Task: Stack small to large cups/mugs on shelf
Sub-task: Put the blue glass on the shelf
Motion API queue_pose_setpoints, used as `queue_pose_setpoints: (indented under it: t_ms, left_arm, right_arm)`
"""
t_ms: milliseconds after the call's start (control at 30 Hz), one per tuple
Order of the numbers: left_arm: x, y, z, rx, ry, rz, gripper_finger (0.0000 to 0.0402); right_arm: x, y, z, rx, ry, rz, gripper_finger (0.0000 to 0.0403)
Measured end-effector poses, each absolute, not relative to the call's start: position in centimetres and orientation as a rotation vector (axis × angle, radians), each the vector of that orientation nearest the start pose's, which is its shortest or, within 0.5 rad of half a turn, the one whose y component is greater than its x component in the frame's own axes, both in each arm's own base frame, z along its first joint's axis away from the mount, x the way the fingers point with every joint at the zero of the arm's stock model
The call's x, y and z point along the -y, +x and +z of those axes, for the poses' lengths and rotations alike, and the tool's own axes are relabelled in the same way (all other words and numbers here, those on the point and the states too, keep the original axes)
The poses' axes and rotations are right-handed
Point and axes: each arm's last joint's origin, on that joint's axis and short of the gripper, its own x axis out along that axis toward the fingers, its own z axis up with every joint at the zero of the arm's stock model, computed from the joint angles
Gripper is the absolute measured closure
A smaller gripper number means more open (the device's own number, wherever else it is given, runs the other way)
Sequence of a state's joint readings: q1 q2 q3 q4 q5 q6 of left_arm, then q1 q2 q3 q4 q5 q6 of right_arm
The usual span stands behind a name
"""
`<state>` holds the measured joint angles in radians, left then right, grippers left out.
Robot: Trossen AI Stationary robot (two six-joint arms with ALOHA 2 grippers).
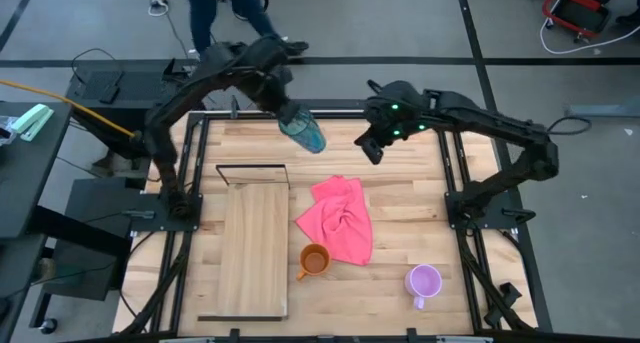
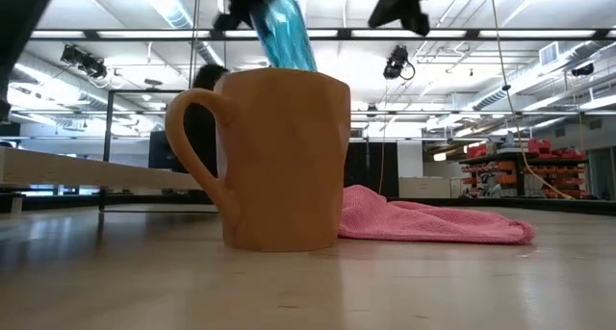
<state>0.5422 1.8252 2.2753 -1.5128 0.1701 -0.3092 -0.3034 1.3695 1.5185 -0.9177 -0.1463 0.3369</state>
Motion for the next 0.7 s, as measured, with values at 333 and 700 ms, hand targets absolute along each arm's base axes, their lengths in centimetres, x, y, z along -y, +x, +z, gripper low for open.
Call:
queue_pose_setpoints:
  t_ms: [333, 700]
  left_arm:
    - [-9.4, 23.9, 48.3, -0.845, -0.670, 0.422, 0.0389]
    - [-5.1, 23.3, 45.2, -0.984, -0.693, 0.499, 0.0389]
  right_arm:
    - [7.0, 22.8, 41.2, -0.645, 0.455, -0.332, 0.0393]
    - [5.7, 22.6, 40.4, -0.736, 0.451, -0.300, 0.0393]
